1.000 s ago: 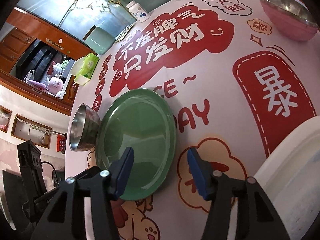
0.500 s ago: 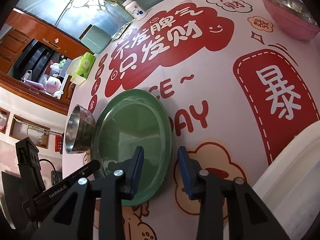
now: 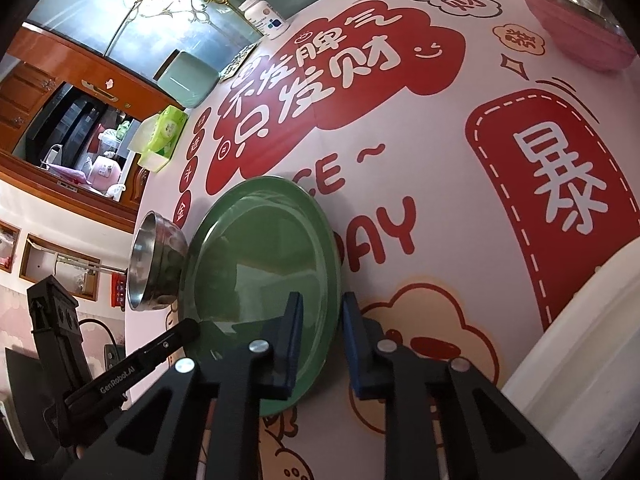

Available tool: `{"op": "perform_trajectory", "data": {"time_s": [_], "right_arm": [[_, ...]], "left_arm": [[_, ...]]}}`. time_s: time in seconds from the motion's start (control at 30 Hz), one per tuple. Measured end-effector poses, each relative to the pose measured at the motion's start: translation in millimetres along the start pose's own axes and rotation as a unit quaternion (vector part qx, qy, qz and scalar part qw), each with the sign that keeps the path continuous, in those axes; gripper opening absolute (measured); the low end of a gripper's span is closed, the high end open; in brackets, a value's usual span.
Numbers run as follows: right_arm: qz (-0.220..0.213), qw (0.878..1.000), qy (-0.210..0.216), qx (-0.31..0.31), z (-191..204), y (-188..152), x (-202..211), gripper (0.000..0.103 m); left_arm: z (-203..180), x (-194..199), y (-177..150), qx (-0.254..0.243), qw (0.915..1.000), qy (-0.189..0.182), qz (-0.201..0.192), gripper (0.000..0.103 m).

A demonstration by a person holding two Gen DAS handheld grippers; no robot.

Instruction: Organize plates and bowls

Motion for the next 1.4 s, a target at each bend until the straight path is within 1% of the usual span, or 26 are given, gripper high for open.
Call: {"op": "perform_trajectory", "data": {"time_s": [0.03, 0.13, 0.33, 0.57, 0.83, 1.1, 1.4], "right_arm": [[0.0, 1.0, -0.001, -0.001, 0, 0, 0, 0.017], [0.0, 1.0, -0.003, -0.004, -2, 0, -1, 0.013], [0.003, 1.0, -0.009, -0.006, -4, 0, -3, 0.006], [0.003, 1.0, -0.011, -0.004, -4, 0, -2, 0.006], [-0.009, 1.0, -0.015, 0.004, -3, 1, 8, 0.006], [-0.028, 0.999, -0.019, 0.0, -7, 1, 28, 0.006], [-0.057, 0.998, -0.022, 0.009, -11, -5, 61, 0.006]], "left_arm": [[-2, -1, 0, -0.004, 1.0, -0.004, 0.003, 0.012], [-5, -1, -1, -0.013, 0.9999, 0.001, 0.004, 0.012], [-5, -2, 0, -0.02, 0.9997, -0.002, 0.012, 0.012], [-6, -2, -1, -0.026, 0.9995, -0.002, 0.016, 0.012], [-10, 3, -4, -0.029, 0.9993, -0.014, 0.018, 0.012], [-23, 15, -7, -0.05, 0.9983, -0.03, 0.012, 0.012], [-43, 38, -13, -0.081, 0.9957, -0.046, -0.003, 0.012]]}}
Point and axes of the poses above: each gripper's, at about its wrist camera, not at the fingertips, and x roughly against the way its jaws point, z to its left, y to its top, the point moved 5 cm from there along -x, roughly the way its jaws point, and after that the axes turned 6 degrees about -z, right-handed, at the moved point
